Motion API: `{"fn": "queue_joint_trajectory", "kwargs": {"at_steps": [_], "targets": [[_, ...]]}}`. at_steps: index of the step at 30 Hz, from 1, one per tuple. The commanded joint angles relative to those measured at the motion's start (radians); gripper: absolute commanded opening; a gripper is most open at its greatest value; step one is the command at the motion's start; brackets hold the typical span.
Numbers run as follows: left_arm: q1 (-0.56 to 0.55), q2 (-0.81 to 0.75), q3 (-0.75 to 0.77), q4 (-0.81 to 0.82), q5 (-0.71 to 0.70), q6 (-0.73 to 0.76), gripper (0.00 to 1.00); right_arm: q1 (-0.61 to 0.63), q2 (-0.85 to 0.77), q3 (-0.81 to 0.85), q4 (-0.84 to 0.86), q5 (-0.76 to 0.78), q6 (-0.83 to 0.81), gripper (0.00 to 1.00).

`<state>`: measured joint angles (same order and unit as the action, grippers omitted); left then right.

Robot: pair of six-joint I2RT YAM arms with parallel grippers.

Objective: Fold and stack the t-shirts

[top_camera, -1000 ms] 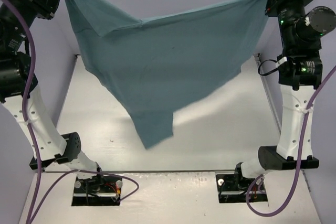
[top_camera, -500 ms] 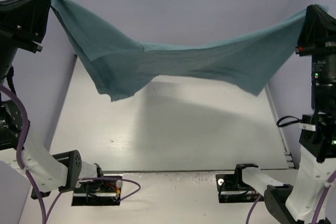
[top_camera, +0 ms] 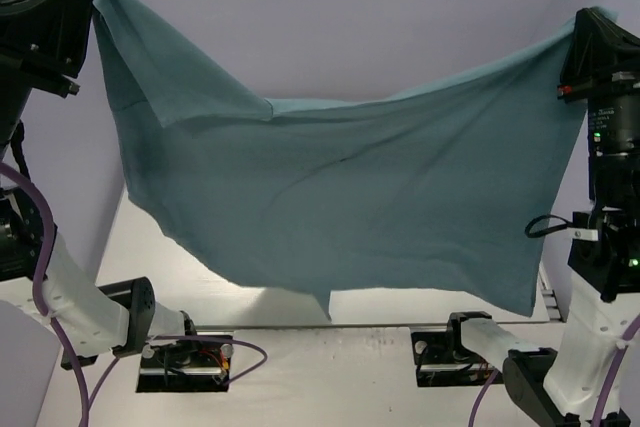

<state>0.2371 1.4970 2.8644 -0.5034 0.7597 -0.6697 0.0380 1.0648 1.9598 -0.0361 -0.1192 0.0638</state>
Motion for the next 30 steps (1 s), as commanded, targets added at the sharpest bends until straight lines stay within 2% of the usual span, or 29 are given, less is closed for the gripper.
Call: {"fn": "queue_joint_trajectory", "kwargs": {"at_steps": [1, 9, 12, 17, 24, 28, 30], "targets": [[0.008, 0.053, -0.066, 0.107, -0.019, -0.039, 0.0, -0.007, 0.083, -0.03, 0.081, 0.031, 0.031, 0.0], [-0.031, 0.146, -0.361, 0.123, -0.08, 0.04, 0.0, -0.009, 0.186, -0.236, 0.081, 0.099, 0.068, 0.0], [-0.086, 0.2, -0.501, 0.121, -0.17, 0.106, 0.0, -0.009, 0.267, -0.336, 0.082, 0.116, 0.082, 0.0], [-0.172, 0.365, -0.635, 0.125, -0.327, 0.219, 0.0, -0.009, 0.439, -0.402, 0.103, 0.161, 0.09, 0.0], [-0.185, 0.561, -0.729, 0.236, -0.496, 0.228, 0.0, -0.009, 0.771, -0.315, 0.155, 0.132, 0.105, 0.0], [-0.192, 0.705, -0.651, 0.249, -0.527, 0.243, 0.0, -0.009, 0.976, -0.156, 0.154, 0.076, 0.124, 0.0], [-0.198, 0.766, -0.564, 0.238, -0.534, 0.25, 0.0, -0.009, 1.086, -0.083, 0.153, 0.06, 0.136, 0.0]]}}
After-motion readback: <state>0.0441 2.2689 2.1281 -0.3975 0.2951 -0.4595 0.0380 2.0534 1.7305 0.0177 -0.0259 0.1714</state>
